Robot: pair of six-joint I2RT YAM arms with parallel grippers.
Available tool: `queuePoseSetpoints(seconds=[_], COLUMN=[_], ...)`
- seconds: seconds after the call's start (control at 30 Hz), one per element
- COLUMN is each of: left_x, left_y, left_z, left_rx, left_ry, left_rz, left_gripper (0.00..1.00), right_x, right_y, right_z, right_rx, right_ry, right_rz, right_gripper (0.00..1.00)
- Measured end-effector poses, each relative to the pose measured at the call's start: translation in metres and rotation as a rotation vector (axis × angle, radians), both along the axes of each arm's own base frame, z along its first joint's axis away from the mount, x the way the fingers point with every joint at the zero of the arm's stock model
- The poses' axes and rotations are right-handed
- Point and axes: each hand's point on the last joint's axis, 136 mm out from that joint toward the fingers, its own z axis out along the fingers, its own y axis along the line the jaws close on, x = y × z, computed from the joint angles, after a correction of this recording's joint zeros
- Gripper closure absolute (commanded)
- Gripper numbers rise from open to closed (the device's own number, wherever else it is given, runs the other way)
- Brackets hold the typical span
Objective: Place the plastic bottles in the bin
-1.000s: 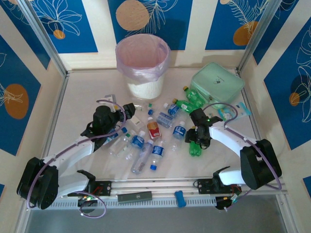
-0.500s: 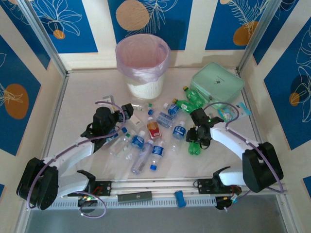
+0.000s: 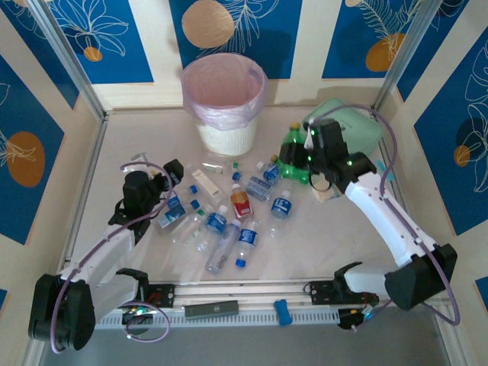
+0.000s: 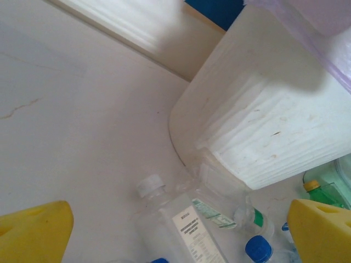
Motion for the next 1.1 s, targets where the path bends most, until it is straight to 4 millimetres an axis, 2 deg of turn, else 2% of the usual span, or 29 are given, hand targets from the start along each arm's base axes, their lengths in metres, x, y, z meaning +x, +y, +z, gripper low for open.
queuePoseSetpoints(seconds=[0.07,0.27,0.43,0.53,0.63,0.7,0.8,0.97,1.03,1.1], left_x=[-0.007,-0.028,-0.041,-0.047,-0.052,-0.055,-0.059,-0.067,-0.068,-0.070], left_y=[0.006,0.009,0.007,0.005,0.003,0.002,0.001,0.001,0.001,0.001], left_z=[-0.005,-0.015,-0.014,-0.012,-0.013,-0.014,-0.015,-0.017,-0.018,-0.020], left_rx=[0.001,-0.001,0.007,0.022,0.037,0.044,0.056,0.072,0.079,0.086], left_ry=[0.014,0.043,0.050,0.047,0.054,0.060,0.066,0.076,0.083,0.090], left_rz=[0.011,-0.004,-0.033,-0.056,-0.080,-0.093,-0.110,-0.123,-0.126,-0.128], left_gripper=[0.00,0.00,0.00,0.00,0.00,0.00,0.00,0.00,0.00,0.00], right_x=[0.022,0.085,0.130,0.157,0.180,0.194,0.209,0.217,0.217,0.218], right_y=[0.016,0.063,0.111,0.136,0.156,0.169,0.182,0.194,0.195,0.196], right_z=[0.030,0.095,0.130,0.145,0.146,0.138,0.112,0.062,0.057,0.058], right_rx=[0.046,0.142,0.188,0.201,0.197,0.185,0.152,0.105,0.100,0.100], right_ry=[-0.082,-0.255,-0.355,-0.412,-0.443,-0.460,-0.445,-0.357,-0.346,-0.352], right_rz=[0.032,0.118,0.194,0.226,0.246,0.258,0.269,0.282,0.285,0.287], right_gripper=[0.53,0.54,0.54,0.54,0.53,0.53,0.52,0.49,0.44,0.35])
